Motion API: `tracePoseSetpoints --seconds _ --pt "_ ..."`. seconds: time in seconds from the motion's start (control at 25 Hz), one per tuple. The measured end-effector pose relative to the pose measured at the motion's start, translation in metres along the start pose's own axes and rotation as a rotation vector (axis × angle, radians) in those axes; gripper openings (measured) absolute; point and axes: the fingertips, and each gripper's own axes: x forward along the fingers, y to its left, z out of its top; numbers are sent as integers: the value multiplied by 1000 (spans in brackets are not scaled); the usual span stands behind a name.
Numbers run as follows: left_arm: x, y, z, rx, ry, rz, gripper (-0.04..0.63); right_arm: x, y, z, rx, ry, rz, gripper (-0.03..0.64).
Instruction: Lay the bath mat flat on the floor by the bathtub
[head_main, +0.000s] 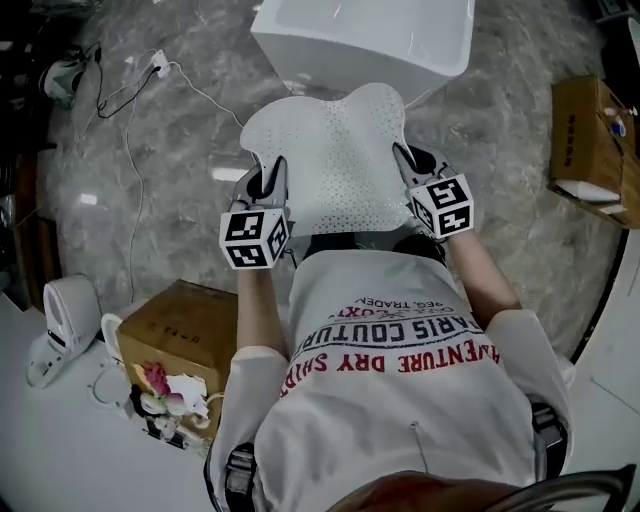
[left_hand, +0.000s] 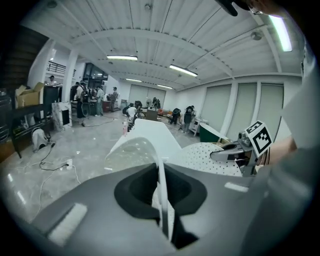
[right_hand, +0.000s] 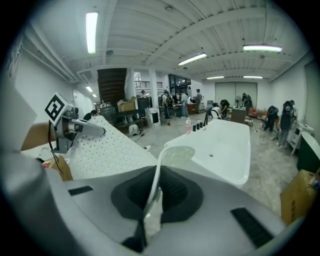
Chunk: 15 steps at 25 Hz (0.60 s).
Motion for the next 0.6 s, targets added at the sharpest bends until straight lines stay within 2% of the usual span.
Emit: tracePoseSetpoints --seconds 0.2,0.4,0.6 --pt "29 43 3 82 75 -101 18 26 9 0 91 18 -112 12" --pt "61 73 -15 73 117 -118 18 49 2 -30 149 61 -177 12" --pt "105 88 -51 64 154 -126 18 80 -15 -69 195 103 -194 12"
